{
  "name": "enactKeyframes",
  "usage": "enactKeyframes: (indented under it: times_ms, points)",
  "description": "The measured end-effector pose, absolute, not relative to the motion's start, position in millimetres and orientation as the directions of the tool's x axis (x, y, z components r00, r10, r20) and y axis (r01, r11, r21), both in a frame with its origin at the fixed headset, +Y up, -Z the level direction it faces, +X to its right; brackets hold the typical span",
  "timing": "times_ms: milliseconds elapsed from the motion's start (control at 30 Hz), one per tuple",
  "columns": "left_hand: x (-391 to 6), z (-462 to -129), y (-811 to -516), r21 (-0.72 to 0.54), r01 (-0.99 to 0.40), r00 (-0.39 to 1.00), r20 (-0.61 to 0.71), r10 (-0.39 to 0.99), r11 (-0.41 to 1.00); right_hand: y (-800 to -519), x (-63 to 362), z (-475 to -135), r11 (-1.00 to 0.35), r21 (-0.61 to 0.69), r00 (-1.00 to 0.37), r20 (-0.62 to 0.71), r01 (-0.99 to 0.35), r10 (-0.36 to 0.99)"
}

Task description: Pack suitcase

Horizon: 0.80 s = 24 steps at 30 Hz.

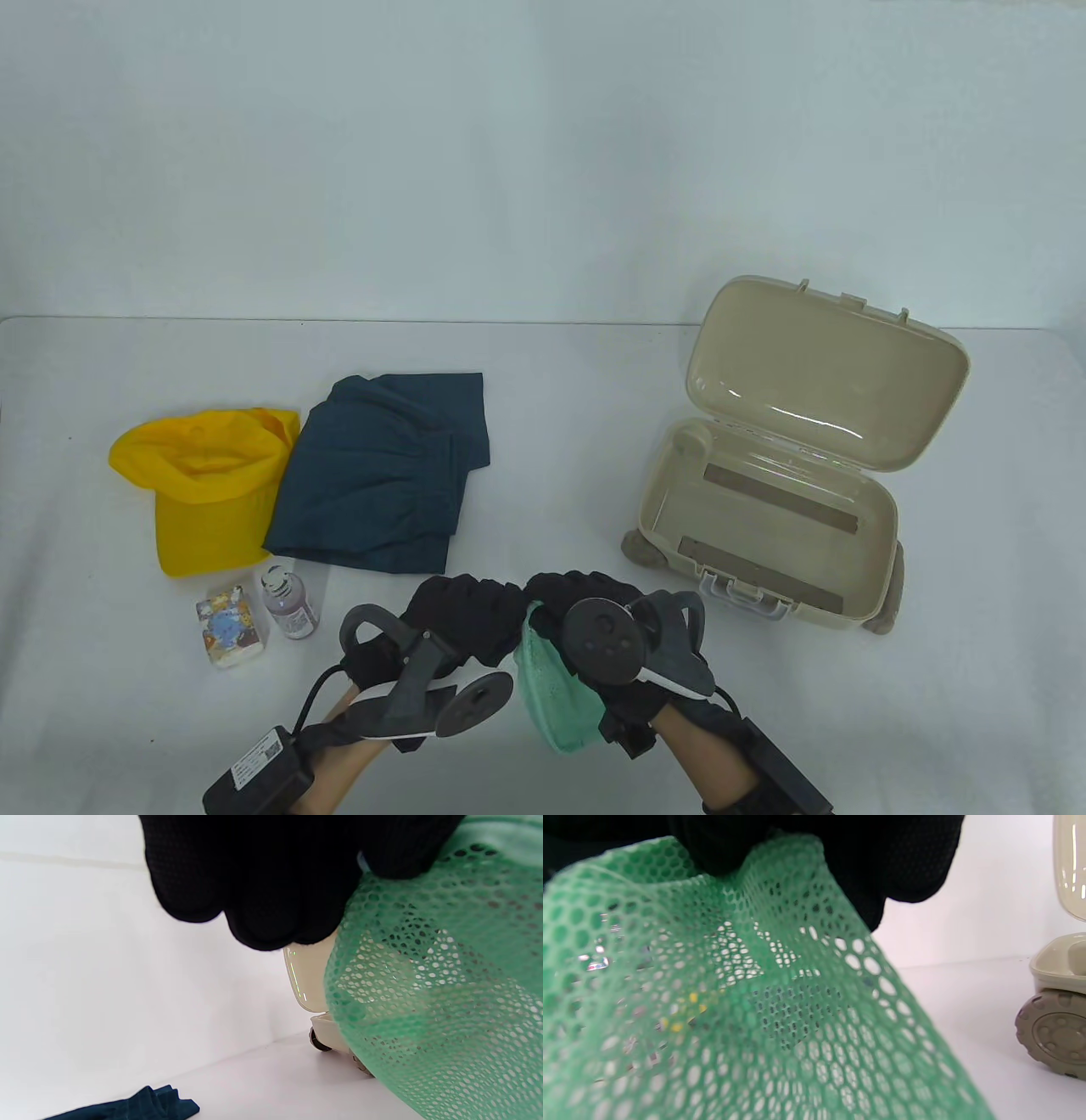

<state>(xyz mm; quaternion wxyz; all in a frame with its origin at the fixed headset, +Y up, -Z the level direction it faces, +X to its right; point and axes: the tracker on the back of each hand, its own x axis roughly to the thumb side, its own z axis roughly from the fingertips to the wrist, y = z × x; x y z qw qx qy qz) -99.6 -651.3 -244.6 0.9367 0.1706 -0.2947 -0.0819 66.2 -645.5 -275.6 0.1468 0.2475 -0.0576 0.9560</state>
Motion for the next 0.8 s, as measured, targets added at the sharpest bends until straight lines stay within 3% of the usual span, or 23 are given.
enactKeyframes:
  times_ms: [233, 300, 400, 433, 533, 800]
  points:
    - [-88.0, -237.3, -647.1, 0.469, 0.186, 0.774, 0.471, -0.423, 0.864, -644.0, 74.7, -283.6, -0.929, 0.082, -0.826, 0.434, -0.362, 0.360]
    - [-87.6, -235.9, -645.2, 0.479, 0.197, 0.767, 0.468, -0.438, 0.855, -640.9, 73.3, -281.9, -0.942, 0.064, -0.840, 0.436, -0.330, 0.324]
    - [-93.8, -233.5, -644.3, 0.390, 0.158, 0.769, 0.527, -0.360, 0.907, -637.8, 80.0, -283.0, -0.977, -0.104, -0.922, 0.362, -0.184, 0.135]
    - [-97.7, -232.2, -646.0, 0.344, 0.126, 0.778, 0.547, -0.308, 0.930, -638.6, 90.3, -288.8, -0.970, -0.074, -0.924, 0.327, -0.234, 0.198]
    - [-100.1, -233.4, -644.2, 0.364, 0.160, 0.780, 0.523, -0.344, 0.917, -641.8, 107.3, -299.1, -0.929, 0.022, -0.897, 0.252, -0.368, 0.362]
    - [-94.9, -235.6, -652.4, 0.286, 0.165, 0.769, 0.562, -0.305, 0.944, -652.2, 147.1, -323.2, -0.879, 0.007, -0.878, 0.037, -0.477, 0.477]
